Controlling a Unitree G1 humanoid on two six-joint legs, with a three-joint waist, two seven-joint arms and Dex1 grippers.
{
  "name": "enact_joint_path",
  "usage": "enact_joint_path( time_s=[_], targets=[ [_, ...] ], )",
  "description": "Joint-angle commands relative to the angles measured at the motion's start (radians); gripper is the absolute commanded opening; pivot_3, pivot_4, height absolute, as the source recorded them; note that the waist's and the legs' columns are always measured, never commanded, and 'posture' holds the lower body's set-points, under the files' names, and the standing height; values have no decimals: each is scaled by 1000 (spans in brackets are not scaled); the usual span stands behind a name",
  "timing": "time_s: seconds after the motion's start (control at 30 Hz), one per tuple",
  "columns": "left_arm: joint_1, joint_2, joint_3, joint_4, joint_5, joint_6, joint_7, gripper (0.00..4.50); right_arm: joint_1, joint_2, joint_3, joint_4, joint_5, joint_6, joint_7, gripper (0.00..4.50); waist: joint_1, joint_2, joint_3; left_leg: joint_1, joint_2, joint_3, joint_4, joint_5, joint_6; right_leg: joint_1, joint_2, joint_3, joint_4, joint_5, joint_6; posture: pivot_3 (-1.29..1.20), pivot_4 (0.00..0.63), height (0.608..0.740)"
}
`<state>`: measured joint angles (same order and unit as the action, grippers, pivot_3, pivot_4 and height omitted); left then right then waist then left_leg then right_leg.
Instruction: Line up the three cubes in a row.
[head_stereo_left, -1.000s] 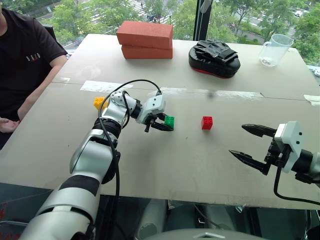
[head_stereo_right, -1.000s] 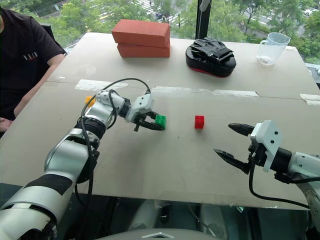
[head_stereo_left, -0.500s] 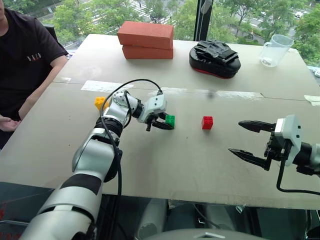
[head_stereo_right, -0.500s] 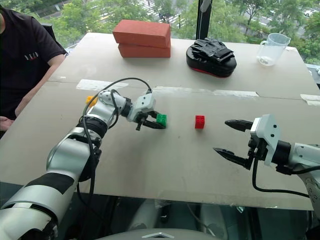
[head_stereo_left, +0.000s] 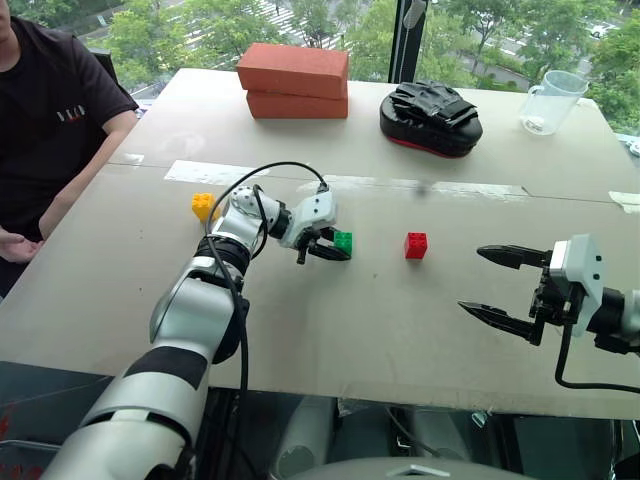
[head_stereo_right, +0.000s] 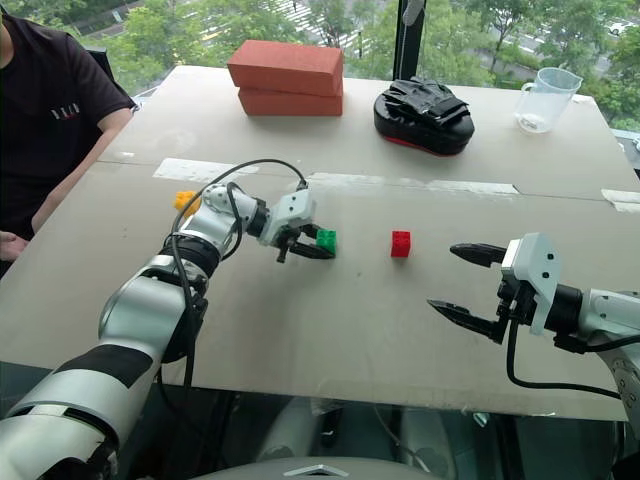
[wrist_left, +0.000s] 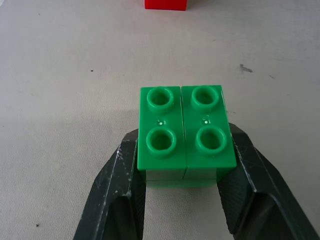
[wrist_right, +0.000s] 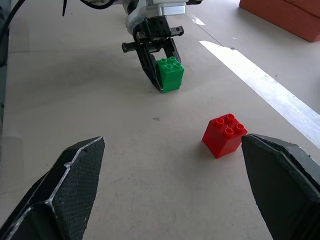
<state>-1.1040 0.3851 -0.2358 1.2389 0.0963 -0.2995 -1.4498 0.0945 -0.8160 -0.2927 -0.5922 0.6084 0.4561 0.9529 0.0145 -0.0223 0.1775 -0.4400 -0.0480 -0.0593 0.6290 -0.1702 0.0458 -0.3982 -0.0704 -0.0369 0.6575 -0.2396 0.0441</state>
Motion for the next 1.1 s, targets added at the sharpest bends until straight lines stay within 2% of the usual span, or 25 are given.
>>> enact_joint_path(
  time_s=[0.03,0.13,0.27,0.37,0.5,0.53,0.6,0.67,0.73,0.8,0.97,1.1],
  targets=[
    [-35,-8,22,4,4,-25,14,2973,10,-14,-48,-43,20,-8,-6,4500,0,0,0,0,0,0,0,0,0,0,0,0,0,0,0,0,150,740],
    [-40,-10,35,9,-5,-17,22,4365,22,-14,-54,-53,24,-7,-9,4500,0,0,0,0,0,0,0,0,0,0,0,0,0,0,0,0,150,740],
    [-29,48,99,-39,-65,31,-43,4453,30,-13,-60,-68,33,-4,-19,4500,-3,0,0,0,0,0,0,0,0,0,0,0,0,0,0,0,150,740],
    [29,124,148,-141,-117,90,-84,4453,14,-7,-45,-56,36,-10,-20,4500,-10,0,0,0,1,0,0,0,0,0,0,0,0,0,0,0,150,740],
    [248,254,235,-501,-187,219,-7,4453,-38,10,5,-25,35,-22,-15,4500,-25,1,0,2,1,0,0,0,0,1,-3,3,0,0,0,0,150,740],
    [316,276,272,-624,-225,312,23,4453,-53,15,18,-18,35,-23,-14,4500,-29,1,0,3,2,0,-1,0,0,2,-4,6,-1,0,0,0,150,740],
    [458,303,371,-862,-299,500,133,4453,-86,25,47,1,31,-29,-8,4500,-31,1,0,3,2,0,-1,0,0,2,-4,8,-1,0,-1,0,150,740],
    [594,292,498,-1067,-342,651,322,4453,-124,39,79,27,24,-39,1,4500,-25,1,0,3,2,-1,-1,0,0,2,-5,6,-1,0,-1,0,150,740],
    [675,220,613,-1200,-290,760,610,4453,-167,54,112,60,21,-46,12,4500,-18,1,0,4,3,-2,-1,-1,-1,2,-5,6,-2,0,-2,0,150,740],
    [717,149,669,-1282,-221,871,850,4453,-209,65,145,90,20,-48,27,4500,-2,1,0,6,2,-2,-1,-1,-1,3,-5,6,-1,-2,-4,0,150,740],
    [700,69,706,-1332,-197,1040,1109,4453,-274,64,188,147,14,-52,73,4500,16,0,-1,7,0,-2,-1,-2,-3,4,-4,5,0,0,-1,0,150,740],
    [663,72,686,-1268,-199,1039,1181,4453,-303,59,193,169,13,-50,90,4500,20,0,0,7,0,-2,-1,-2,-3,4,-3,6,0,0,-1,0,150,740]
  ],
)
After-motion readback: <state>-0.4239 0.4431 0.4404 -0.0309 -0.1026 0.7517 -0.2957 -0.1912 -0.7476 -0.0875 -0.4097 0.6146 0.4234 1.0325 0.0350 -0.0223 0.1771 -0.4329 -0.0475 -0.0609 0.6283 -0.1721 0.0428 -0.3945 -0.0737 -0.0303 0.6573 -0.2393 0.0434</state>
